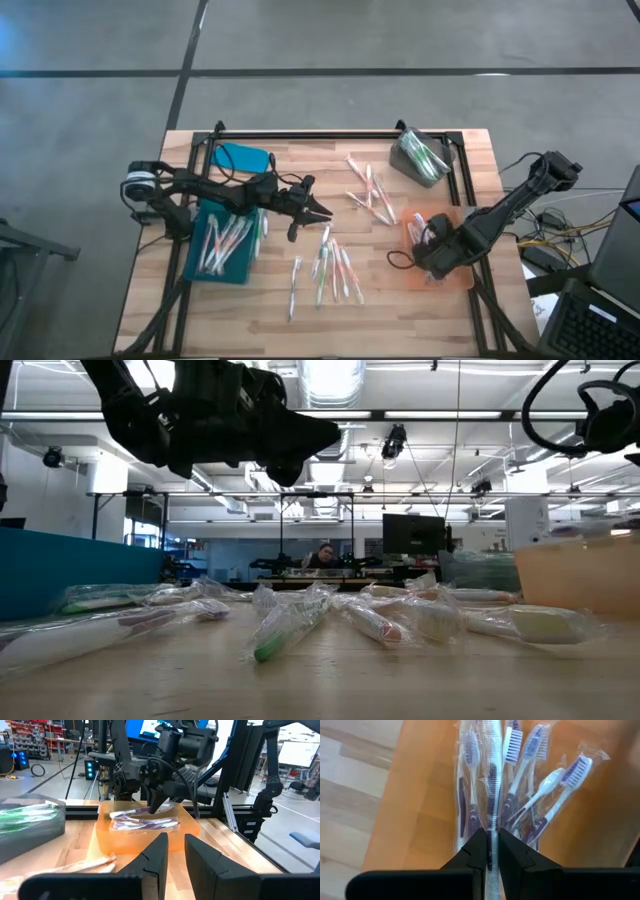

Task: Pick & Place Toothbrushes
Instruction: Put the purple toothbrush into the orange bin

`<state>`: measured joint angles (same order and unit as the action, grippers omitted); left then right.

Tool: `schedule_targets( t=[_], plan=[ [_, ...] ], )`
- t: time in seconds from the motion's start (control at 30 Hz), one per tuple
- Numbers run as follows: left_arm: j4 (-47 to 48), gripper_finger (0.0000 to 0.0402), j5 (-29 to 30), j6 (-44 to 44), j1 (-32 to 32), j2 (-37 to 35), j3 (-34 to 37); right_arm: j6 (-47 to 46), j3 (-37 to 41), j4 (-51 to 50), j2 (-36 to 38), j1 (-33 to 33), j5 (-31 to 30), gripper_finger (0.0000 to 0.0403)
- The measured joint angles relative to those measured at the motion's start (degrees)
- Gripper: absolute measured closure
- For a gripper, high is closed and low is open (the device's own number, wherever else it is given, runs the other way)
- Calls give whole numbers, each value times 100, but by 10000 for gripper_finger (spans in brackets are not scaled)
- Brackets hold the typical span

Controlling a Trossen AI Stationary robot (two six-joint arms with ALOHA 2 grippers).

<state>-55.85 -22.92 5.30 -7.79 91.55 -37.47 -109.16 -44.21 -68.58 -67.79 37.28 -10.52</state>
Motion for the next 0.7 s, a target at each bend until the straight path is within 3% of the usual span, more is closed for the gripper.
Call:
schedule_targets(
  t=[0.7],
  plan=[
    [256, 333, -15, 590, 0, 2, 24, -361, 13, 218, -1189, 0, 445, 380]
  ],
)
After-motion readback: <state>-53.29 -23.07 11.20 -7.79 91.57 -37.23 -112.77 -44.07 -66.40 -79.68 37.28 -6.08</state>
